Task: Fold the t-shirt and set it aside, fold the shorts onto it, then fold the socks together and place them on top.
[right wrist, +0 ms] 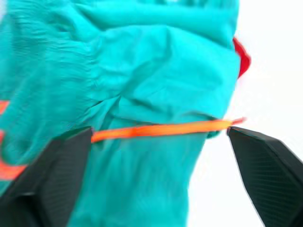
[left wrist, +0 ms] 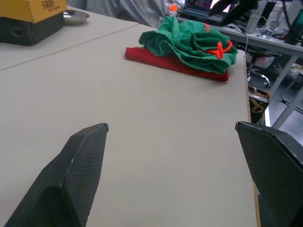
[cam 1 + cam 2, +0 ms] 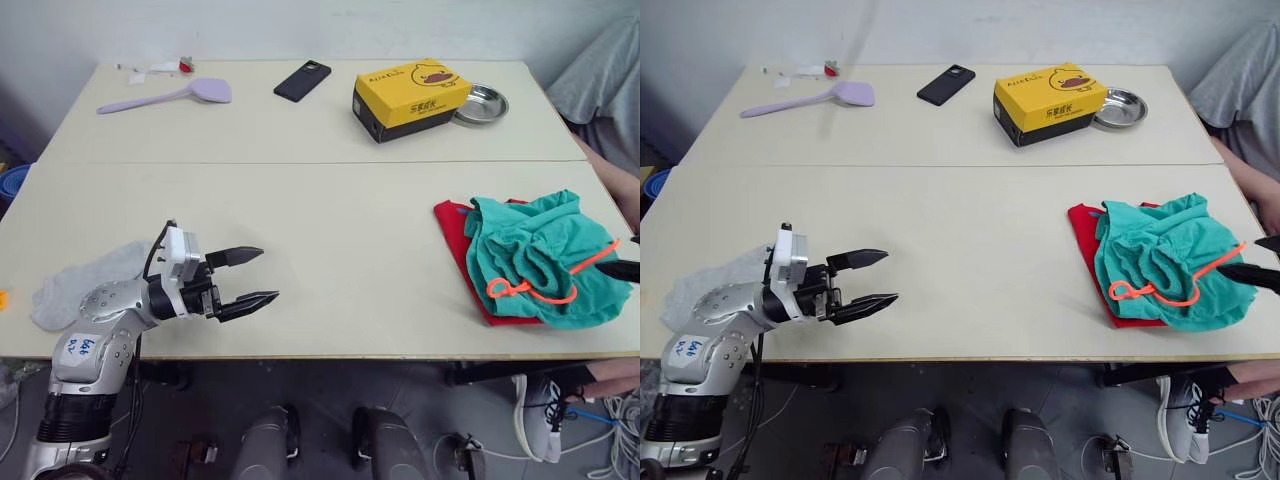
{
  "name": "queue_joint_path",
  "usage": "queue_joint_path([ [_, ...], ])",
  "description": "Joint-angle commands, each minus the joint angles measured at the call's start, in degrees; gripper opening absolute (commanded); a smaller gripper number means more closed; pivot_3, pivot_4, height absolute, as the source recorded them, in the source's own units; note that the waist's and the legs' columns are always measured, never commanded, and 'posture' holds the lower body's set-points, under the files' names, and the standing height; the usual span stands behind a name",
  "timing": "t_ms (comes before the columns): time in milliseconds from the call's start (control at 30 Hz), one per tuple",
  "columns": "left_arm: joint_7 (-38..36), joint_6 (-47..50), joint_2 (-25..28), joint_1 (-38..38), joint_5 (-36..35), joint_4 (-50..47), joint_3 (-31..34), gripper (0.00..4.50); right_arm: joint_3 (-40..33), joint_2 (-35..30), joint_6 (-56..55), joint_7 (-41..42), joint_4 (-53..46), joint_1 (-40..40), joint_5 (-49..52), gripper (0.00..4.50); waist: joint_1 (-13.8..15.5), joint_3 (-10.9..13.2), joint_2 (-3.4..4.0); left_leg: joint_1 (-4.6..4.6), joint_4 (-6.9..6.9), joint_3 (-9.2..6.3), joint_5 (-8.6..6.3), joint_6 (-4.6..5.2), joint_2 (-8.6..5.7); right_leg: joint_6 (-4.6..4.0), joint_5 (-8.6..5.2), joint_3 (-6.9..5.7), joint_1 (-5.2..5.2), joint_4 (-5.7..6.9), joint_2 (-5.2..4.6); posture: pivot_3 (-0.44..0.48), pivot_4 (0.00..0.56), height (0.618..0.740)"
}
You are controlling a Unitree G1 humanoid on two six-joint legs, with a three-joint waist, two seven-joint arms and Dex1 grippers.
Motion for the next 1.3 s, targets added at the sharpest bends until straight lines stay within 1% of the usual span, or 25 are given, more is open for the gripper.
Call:
queue_joint_path([
  [33, -0.9, -0.7, 1.1, 0.9, -0.1, -1.1, 1.1, 4.50, -10.2, 1.3, -4.5, 3.1, -9.4, 7.8, 1.8, 4.46, -0.1, 0.0, 0.00, -0.02, -0.02, 0.02, -0.04, 0.03, -0.01, 0.02, 0.03, 0.01, -0.02, -0.02, -0.01, 0.000, 0.150, 0.740],
  [100, -0.3, -1.1, 1.5, 1.3, 0.7, -0.9, 1.3, 4.50, -12.2, 6.6, -11.0, -1.4, -15.1, 9.4, 1.6, 4.46, -0.2, 0.0, -0.05, -0.01, -0.01, 0.05, -0.09, 0.05, 0.01, 0.04, 0.10, 0.04, -0.02, -0.07, -0.03, 0.000, 0.150, 0.740],
  [167, 0.3, -1.8, 1.8, 1.7, 1.5, -0.7, 1.8, 4.50, -11.9, 12.8, -15.9, -4.2, -21.4, 8.9, 3.3, 4.46, -0.3, -0.1, -0.10, 0.03, -0.01, 0.06, -0.12, -0.01, 0.08, 0.05, 0.21, 0.02, -0.01, -0.09, -0.01, 0.000, 0.150, 0.740],
  [267, 0.8, -2.6, 2.7, 2.6, 2.5, -0.4, 3.0, 4.50, -8.0, 21.9, -17.7, -8.7, -32.5, 8.3, 6.2, 4.46, -0.2, -0.1, -0.08, 0.01, -0.02, 0.06, -0.09, -0.05, 0.09, 0.05, 0.22, 0.04, -0.06, -0.06, 0.00, 0.000, 0.150, 0.740],
  [300, 0.8, -2.9, 3.0, 3.1, 2.7, -0.5, 3.4, 4.50, -6.3, 23.9, -17.9, -9.6, -35.6, 8.7, 6.1, 4.46, -0.2, -0.1, -0.07, 0.01, -0.05, 0.06, -0.07, -0.06, 0.09, 0.05, 0.22, 0.04, -0.09, -0.04, 0.00, 0.000, 0.150, 0.740],
  [333, 0.9, -3.0, 3.2, 3.4, 2.8, -0.5, 3.6, 4.50, -5.2, 25.1, -18.2, -10.2, -37.4, 9.0, 5.8, 4.46, -0.1, 0.0, -0.03, 0.00, -0.04, 0.05, -0.07, -0.07, 0.11, 0.05, 0.22, 0.04, -0.11, -0.01, 0.01, 0.000, 0.150, 0.740],
  [400, 1.1, -4.1, 3.9, 5.2, 3.4, -1.1, 5.2, 4.50, -0.1, 30.0, -21.9, -10.8, -40.3, 9.2, 5.0, 4.46, -0.1, 0.0, -0.03, -0.04, -0.04, 0.06, -0.07, -0.06, 0.06, 0.05, 0.22, 0.04, -0.14, -0.02, -0.01, 0.000, 0.150, 0.740],
  [467, 1.4, -6.1, 4.4, 7.8, 4.3, -1.7, 7.3, 4.50, 4.6, 34.0, -25.8, -10.7, -40.5, 9.0, 4.1, 4.46, -0.1, -0.1, -0.13, -0.03, -0.01, 0.04, -0.08, -0.05, 0.07, 0.05, 0.22, 0.01, -0.08, -0.06, -0.01, 0.000, 0.150, 0.740],
  [533, 2.4, -9.5, 4.3, 10.5, 5.9, -2.3, 9.9, 4.50, 7.6, 36.8, -28.1, -9.2, -39.8, 9.4, 5.0, 4.46, 0.0, -0.1, -0.13, -0.04, 0.00, 0.04, -0.10, -0.01, 0.05, 0.05, 0.22, 0.01, -0.07, -0.08, -0.02, 0.000, 0.150, 0.740],
  [633, 4.5, -11.0, 4.2, 14.8, 6.4, -2.9, 14.4, 4.50, 11.4, 37.4, -31.7, -5.9, -38.2, 10.8, 4.3, 4.46, 0.1, -0.1, -0.12, -0.05, 0.01, 0.04, -0.14, 0.09, -0.03, 0.05, 0.22, 0.01, -0.08, -0.07, -0.13, 0.000, 0.150, 0.740],
  [700, 8.1, -12.5, 2.5, 19.0, 6.7, -3.3, 20.1, 4.50, 12.1, 38.3, -31.7, -5.5, -38.6, 11.0, 6.5, 4.46, -0.1, -0.1, -0.13, -0.04, 0.01, 0.02, -0.18, 0.14, -0.02, 0.05, 0.22, 0.01, -0.05, -0.10, -0.16, 0.000, 0.150, 0.740],
  [800, 9.6, -13.0, -0.2, 29.8, 5.6, -4.8, 28.7, 4.50, 11.8, 40.4, -32.5, -6.8, -39.1, 10.6, 9.1, 4.46, -0.9, -0.1, -0.18, -0.02, -0.01, 0.03, -0.23, 0.14, 0.03, 0.05, 0.23, 0.04, -0.07, -0.09, -0.19, 0.000, 0.150, 0.740],
  [867, 11.2, -13.5, -3.2, 35.8, 4.4, -4.0, 34.0, 4.50, 12.4, 40.9, -32.9, -6.4, -39.8, 10.8, 9.9, 4.46, -1.7, -0.1, -0.18, 0.04, -0.04, 0.03, -0.29, 0.10, 0.06, 0.04, 0.23, 0.03, -0.04, -0.10, -0.16, 0.000, 0.150, 0.740],
  [967, 13.8, -13.3, -6.7, 40.9, 2.8, -1.1, 39.5, 4.50, 13.6, 40.6, -32.9, -5.1, -40.4, 11.0, 10.7, 4.46, -1.4, -0.1, -0.23, 0.06, -0.01, 0.04, -0.35, 0.16, 0.08, 0.02, 0.21, 0.00, -0.03, -0.10, -0.14, 0.000, 0.150, 0.740],
  [1000, 14.5, -12.4, -7.5, 42.6, 2.6, -0.1, 40.6, 4.50, 14.2, 40.3, -32.9, -4.6, -40.6, 11.0, 10.7, 4.46, -1.3, -0.2, -0.32, 0.05, 0.01, 0.02, -0.54, 0.34, 0.09, 0.02, 0.21, 0.00, -0.03, -0.12, -0.15, 0.000, 0.150, 0.740],
  [1033, 15.2, -11.8, -8.1, 44.2, 2.8, 0.9, 41.5, 4.50, 14.7, 40.2, -32.9, -4.2, -40.7, 10.9, 10.6, 4.46, -1.2, -0.2, -0.39, 0.06, 0.03, 0.00, -0.72, 0.22, 0.08, 0.01, 0.21, 0.00, -0.01, -0.13, -0.19, 0.000, 0.150, 0.740],
  [1100, 18.4, -9.0, -9.3, 45.3, 1.2, 1.8, 43.5, 4.50, 15.6, 40.0, -32.4, -3.7, -41.3, 11.1, 10.8, 4.46, -1.1, -0.3, -0.45, 0.15, 0.03, -0.03, -0.78, 0.24, 0.07, -0.01, 0.20, 0.01, 0.01, -0.19, -0.26, 0.000, 0.150, 0.740],
  [1200, 20.7, -9.1, -10.4, 45.8, -0.1, 0.4, 45.6, 4.50, 16.3, 39.9, -32.0, -3.4, -41.9, 11.3, 10.8, 4.46, -0.7, -0.4, -0.61, 0.19, 0.02, -0.04, -0.85, 0.25, 0.06, -0.07, 0.17, 0.02, -0.04, -0.25, -0.33, 0.000, 0.150, 0.740],
  [1300, 21.2, -9.0, -8.7, 44.5, -0.6, -1.3, 45.5, 4.50, 16.7, 39.9, -31.4, -3.7, -42.6, 11.1, 11.0, 4.46, -0.5, -0.5, -0.77, 0.37, -0.05, -0.03, -0.93, 0.20, 0.06, -0.14, 0.14, 0.04, -0.01, -0.32, -0.37, 0.000, 0.150, 0.740],
])
